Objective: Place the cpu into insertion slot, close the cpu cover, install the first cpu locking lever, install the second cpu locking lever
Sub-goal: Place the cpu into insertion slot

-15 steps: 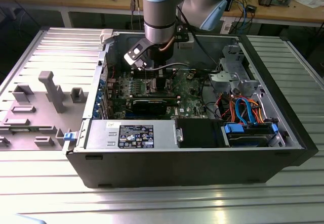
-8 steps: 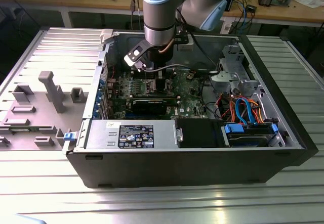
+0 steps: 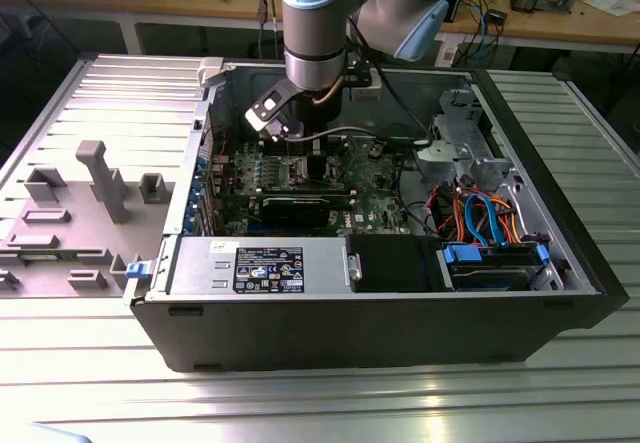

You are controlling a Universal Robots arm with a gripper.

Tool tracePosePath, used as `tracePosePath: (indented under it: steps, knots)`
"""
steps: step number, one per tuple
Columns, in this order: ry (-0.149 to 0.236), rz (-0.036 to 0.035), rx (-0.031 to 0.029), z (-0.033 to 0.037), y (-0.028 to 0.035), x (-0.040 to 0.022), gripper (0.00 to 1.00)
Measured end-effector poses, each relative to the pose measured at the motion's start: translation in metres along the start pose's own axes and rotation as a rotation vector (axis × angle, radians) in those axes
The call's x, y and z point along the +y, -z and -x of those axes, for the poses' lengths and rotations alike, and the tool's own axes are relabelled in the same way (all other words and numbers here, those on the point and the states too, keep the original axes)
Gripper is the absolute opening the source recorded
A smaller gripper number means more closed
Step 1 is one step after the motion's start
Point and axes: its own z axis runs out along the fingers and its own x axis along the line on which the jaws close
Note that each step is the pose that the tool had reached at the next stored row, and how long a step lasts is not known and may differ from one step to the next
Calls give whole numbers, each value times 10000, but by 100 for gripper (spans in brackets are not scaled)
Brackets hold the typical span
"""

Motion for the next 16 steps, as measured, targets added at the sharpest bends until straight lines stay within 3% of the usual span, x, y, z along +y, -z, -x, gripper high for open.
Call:
tracePosePath:
  steps: [2, 5, 6, 16]
  knots:
    - [2, -1, -16, -13, -8, -1, 55]
    - [16, -2, -236, -17, -19, -2, 55]
    - [19, -2, -273, -19, -22, -2, 55]
    - [26, -2, -271, -20, -44, -17, 55]
